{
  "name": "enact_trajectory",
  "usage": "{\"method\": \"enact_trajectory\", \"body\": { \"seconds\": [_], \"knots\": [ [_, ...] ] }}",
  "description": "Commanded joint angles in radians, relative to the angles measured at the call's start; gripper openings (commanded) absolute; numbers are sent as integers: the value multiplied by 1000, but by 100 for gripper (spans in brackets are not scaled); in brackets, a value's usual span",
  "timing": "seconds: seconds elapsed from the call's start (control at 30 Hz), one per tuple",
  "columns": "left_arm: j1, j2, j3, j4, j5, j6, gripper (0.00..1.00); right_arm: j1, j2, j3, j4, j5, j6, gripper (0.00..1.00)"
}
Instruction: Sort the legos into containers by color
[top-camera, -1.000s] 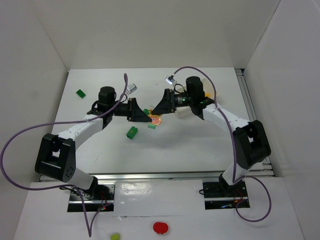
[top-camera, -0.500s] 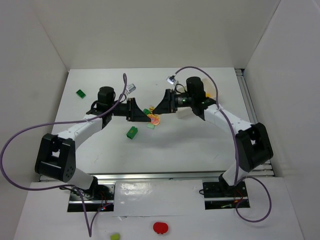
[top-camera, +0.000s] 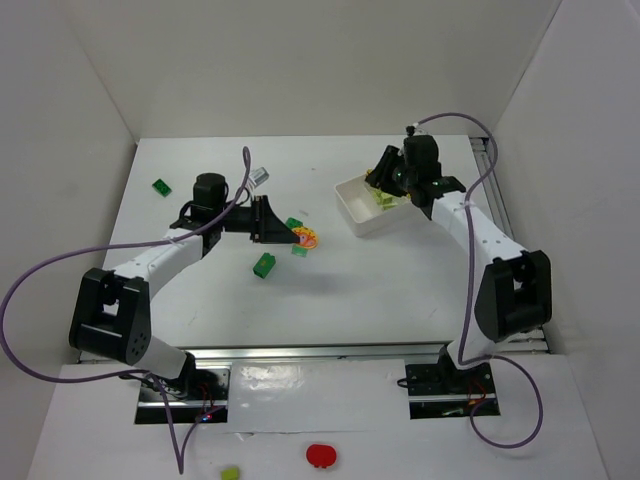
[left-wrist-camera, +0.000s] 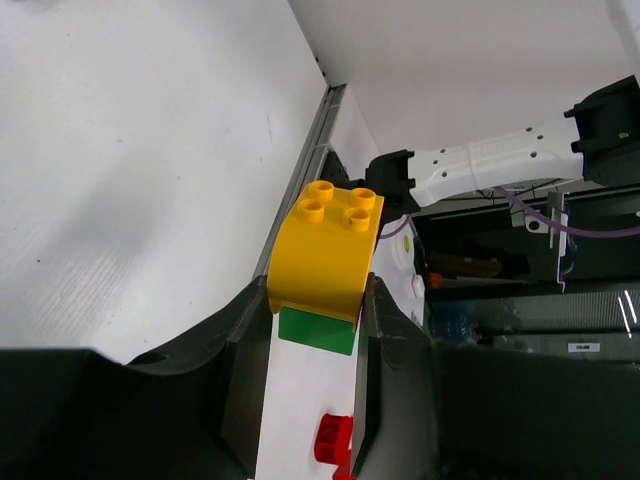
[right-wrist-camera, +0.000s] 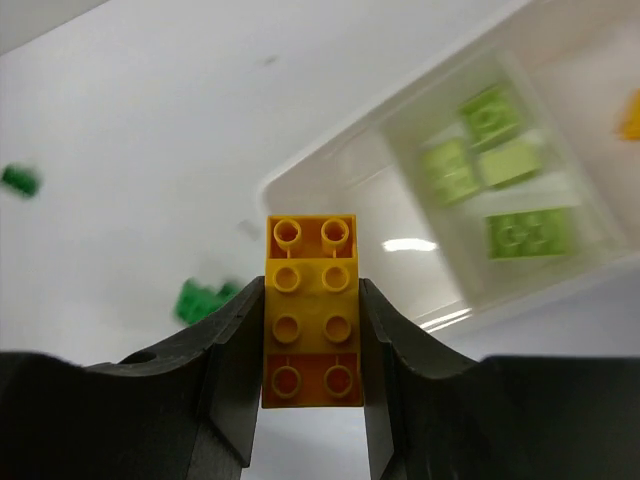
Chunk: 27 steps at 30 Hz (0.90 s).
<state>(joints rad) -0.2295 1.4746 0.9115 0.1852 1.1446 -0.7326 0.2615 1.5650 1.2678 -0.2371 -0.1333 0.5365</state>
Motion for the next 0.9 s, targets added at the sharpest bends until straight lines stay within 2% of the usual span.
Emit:
{"method": "enact_trajectory", "body": {
  "seconds": [0.0,0.17,0.23,0.43,0.5,0.73,0.77,0.87],
  "knots": [
    [4,-33,23,-27,-3,38,0,-7,70,85,-94,395,-73,23],
    [4,-57,89,-161,-97,99,0,-16,211,188,-81,530,-153,23],
    [4,-79,89,-170,-129,110,0,-25,243,212,-80,596,-187,23],
    [4,-102,89,-194,-149,110,0,-57,369,324,-96,665,-207,28],
    [4,-102,89,-194,-149,101,0,-57,401,340,-96,681,-207,33],
    [4,-111,98,-194,-149,91,0,-77,441,384,-105,643,-181,76],
    [4,-111,98,-194,-149,91,0,-77,441,384,-105,643,-172,79],
    [4,-111,89,-194,-149,91,0,-67,402,351,-96,661,-171,79]
  ]
}}
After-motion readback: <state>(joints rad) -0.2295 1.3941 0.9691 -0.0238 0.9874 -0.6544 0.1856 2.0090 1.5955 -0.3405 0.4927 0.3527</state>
